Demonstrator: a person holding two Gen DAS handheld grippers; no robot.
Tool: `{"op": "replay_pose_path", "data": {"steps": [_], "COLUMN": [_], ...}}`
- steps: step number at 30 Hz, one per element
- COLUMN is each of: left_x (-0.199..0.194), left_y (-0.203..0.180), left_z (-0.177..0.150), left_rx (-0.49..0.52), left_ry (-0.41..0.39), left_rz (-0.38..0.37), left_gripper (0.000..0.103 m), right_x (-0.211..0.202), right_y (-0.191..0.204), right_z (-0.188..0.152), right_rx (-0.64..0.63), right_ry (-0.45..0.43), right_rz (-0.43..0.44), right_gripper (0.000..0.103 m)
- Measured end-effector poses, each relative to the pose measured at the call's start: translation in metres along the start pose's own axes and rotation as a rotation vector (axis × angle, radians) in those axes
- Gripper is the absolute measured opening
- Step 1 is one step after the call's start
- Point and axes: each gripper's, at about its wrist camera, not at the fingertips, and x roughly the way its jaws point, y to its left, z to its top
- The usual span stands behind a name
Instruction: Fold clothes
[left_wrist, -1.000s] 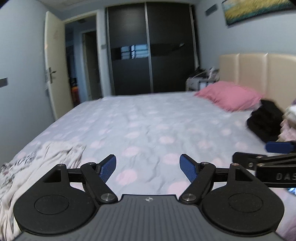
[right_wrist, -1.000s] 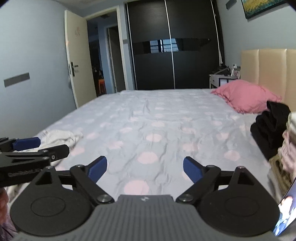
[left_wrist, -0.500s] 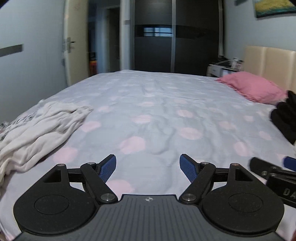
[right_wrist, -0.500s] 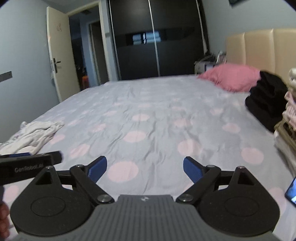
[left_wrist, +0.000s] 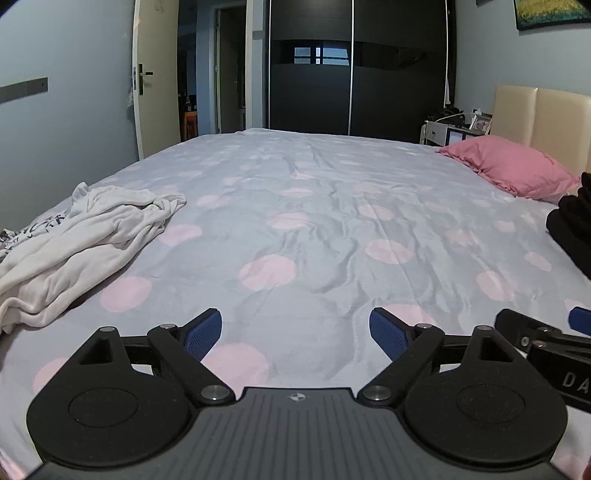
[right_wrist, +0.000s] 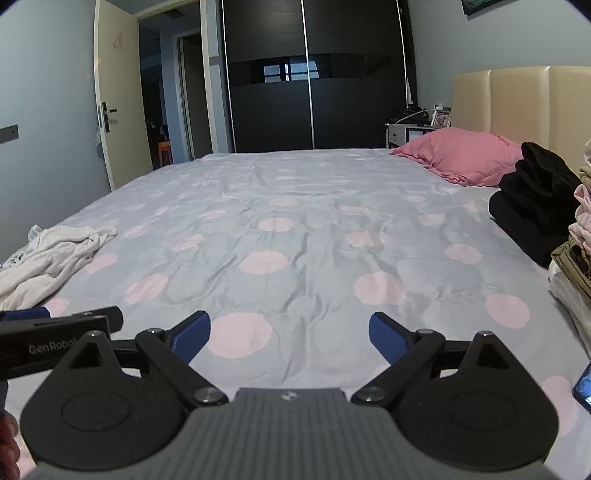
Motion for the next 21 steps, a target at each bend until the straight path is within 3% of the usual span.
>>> {"op": "replay_pose_path", "data": {"steps": [21], "left_x": [-0.006], "left_y": [-0.002], "left_z": [0.003], "left_rx": [0.001], "left_ry": [0.052], "left_rz": [-0.038], "left_gripper": [0.088], "right_x": [-0.02], "right_y": [0.008], "right_z": [0.004], "right_rx": [-0.007], "right_ry": [-0.039], "right_rz": [0.057], "right_gripper": [0.097]}}
